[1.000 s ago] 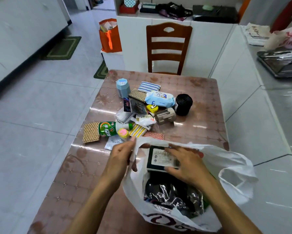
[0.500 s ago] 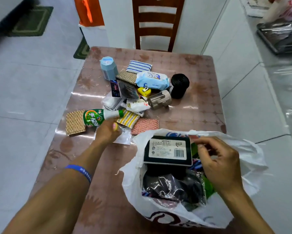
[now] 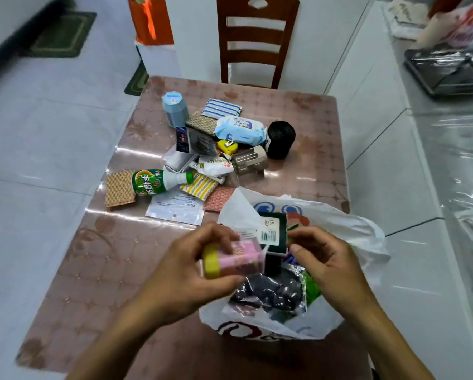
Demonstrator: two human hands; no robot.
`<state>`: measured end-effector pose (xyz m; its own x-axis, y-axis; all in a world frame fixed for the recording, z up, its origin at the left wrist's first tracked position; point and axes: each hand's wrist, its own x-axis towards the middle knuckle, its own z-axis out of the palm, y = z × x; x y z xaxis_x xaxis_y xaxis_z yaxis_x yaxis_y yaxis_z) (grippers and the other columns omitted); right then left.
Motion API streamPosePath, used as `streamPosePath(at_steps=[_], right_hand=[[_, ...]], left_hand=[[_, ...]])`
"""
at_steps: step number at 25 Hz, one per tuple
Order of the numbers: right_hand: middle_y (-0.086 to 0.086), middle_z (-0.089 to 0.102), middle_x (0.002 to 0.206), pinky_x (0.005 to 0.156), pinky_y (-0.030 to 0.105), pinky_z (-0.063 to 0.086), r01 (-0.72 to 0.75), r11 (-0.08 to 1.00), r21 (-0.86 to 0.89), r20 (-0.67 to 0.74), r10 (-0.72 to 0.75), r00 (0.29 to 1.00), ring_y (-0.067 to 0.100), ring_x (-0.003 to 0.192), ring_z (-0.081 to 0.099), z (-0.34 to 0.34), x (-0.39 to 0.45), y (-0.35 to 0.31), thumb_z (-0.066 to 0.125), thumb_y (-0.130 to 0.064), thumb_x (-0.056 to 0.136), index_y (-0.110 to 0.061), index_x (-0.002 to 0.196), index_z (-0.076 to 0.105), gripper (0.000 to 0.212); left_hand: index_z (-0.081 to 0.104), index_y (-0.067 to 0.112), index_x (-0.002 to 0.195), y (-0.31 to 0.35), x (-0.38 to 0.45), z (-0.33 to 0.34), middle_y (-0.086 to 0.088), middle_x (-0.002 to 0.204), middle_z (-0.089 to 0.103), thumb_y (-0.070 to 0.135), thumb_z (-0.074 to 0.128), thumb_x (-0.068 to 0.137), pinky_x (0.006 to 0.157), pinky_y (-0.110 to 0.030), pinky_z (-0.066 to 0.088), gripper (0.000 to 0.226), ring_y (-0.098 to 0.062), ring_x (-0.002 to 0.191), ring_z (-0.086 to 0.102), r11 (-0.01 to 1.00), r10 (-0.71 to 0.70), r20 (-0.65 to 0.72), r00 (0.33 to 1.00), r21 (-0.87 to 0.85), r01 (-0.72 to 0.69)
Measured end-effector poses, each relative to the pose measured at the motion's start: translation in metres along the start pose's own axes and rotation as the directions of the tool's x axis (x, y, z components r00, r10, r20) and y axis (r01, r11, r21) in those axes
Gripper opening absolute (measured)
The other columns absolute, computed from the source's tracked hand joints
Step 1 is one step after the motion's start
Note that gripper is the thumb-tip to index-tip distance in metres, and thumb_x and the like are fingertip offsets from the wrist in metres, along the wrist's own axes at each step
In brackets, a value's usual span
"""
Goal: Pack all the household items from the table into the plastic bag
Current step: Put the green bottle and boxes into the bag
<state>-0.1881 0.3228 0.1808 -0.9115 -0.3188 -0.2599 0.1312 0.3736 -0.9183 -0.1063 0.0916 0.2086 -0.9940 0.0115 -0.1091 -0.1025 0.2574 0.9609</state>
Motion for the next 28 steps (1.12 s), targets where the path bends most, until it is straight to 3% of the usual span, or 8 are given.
streamPosePath(at_steps=[6,8,11,13,16,21,24,28], right_hand=[[0.013,0.067,0.116,0.071,0.037,0.055,-0.438,0.739,0.512,0.446,0.208,0.871,0.027,0.095,0.067,0.03,-0.002,0.025,0.078,-0.029,0.076,-0.027,0.121,0.06,0.049],[0.014,0.068,0.109,0.065,0.037,0.055,-0.403,0.663,0.631,0.337,0.234,0.912,0.027,0.088,0.067,0.023,-0.009,0.023,0.076,-0.017,0.078,-0.018,0.111,0.065,0.035],[0.006,0.07,0.1,0.059,0.03,0.057,-0.147,0.887,0.439,-0.233,0.27,0.934,0.022,0.082,0.07,-0.002,-0.017,0.028,0.072,-0.008,0.081,-0.019,0.095,0.066,0.019],[0.0,0.067,0.099,0.062,0.022,0.055,-0.073,0.991,0.109,-0.459,0.116,0.881,0.016,0.086,0.067,-0.01,-0.012,0.031,0.072,-0.013,0.083,-0.026,0.094,0.062,0.02],[-0.002,0.061,0.109,0.076,0.03,0.053,-0.113,0.993,0.025,-0.389,0.114,0.914,0.017,0.098,0.061,0.003,0.018,0.045,0.066,-0.017,0.086,-0.031,0.1,0.057,0.021],[0.001,0.056,0.125,0.094,0.037,0.048,-0.035,0.91,-0.412,-0.333,-0.115,0.936,0.023,0.111,0.054,0.028,0.03,0.053,0.058,-0.01,0.087,-0.018,0.113,0.061,0.027],[0.0,0.066,0.102,0.075,0.034,0.055,0.297,0.854,-0.428,-0.305,-0.446,0.842,0.016,0.094,0.061,0.029,0.018,0.019,0.059,0.002,0.085,-0.012,0.094,0.066,0.018],[-0.01,0.066,0.096,0.069,0.017,0.048,0.443,0.861,-0.249,-0.076,-0.474,0.877,0.006,0.087,0.062,0.052,0.042,-0.039,0.062,-0.004,0.087,-0.018,0.092,0.068,0.017]], left_hand=[[0.058,0.024,0.102,-0.025,0.014,0.059,0.011,0.109,0.065,0.032,0.082,0.072,0.08,-0.036,0.053,0.039,-0.01,0.098,0.063,0.955,0.133,0.018,0.991,0.264,-0.133],[0.057,0.024,0.112,-0.033,0.012,0.068,0.002,0.126,0.059,0.041,0.078,0.071,0.094,-0.036,0.046,0.049,-0.014,0.115,0.054,0.824,0.277,0.038,0.96,0.504,-0.257],[0.048,0.025,0.133,-0.054,0.011,0.069,-0.012,0.139,0.049,0.034,0.081,0.064,0.088,-0.044,0.046,0.077,-0.029,0.118,0.05,0.586,0.253,-0.098,0.963,0.807,-0.072],[0.05,0.026,0.128,-0.058,0.009,0.065,-0.006,0.122,0.06,0.011,0.082,0.068,0.064,-0.035,0.055,0.069,-0.018,0.088,0.064,0.723,0.184,-0.298,0.937,0.687,0.077],[0.059,0.028,0.102,-0.049,0.01,0.055,0.013,0.076,0.064,0.009,0.072,0.082,0.047,-0.025,0.048,0.03,-0.007,0.054,0.06,0.896,0.144,-0.438,0.887,0.439,0.071],[0.065,0.032,0.083,-0.044,0.008,0.026,0.011,0.053,0.056,0.065,0.06,0.076,0.047,-0.024,0.037,0.034,-0.006,0.044,0.047,0.864,0.047,-0.24,0.969,0.497,0.081],[0.06,0.013,0.058,-0.046,0.007,0.015,0.007,0.044,0.043,0.053,0.064,0.077,0.044,-0.021,0.027,0.045,-0.004,0.042,0.033,0.998,-0.056,-0.353,0.934,-0.02,0.053],[0.042,0.013,0.043,-0.07,0.026,-0.018,-0.007,0.044,0.036,0.045,0.05,0.09,0.049,-0.028,0.025,0.057,-0.017,0.044,0.031,0.875,-0.397,-0.426,0.813,-0.444,0.194]])
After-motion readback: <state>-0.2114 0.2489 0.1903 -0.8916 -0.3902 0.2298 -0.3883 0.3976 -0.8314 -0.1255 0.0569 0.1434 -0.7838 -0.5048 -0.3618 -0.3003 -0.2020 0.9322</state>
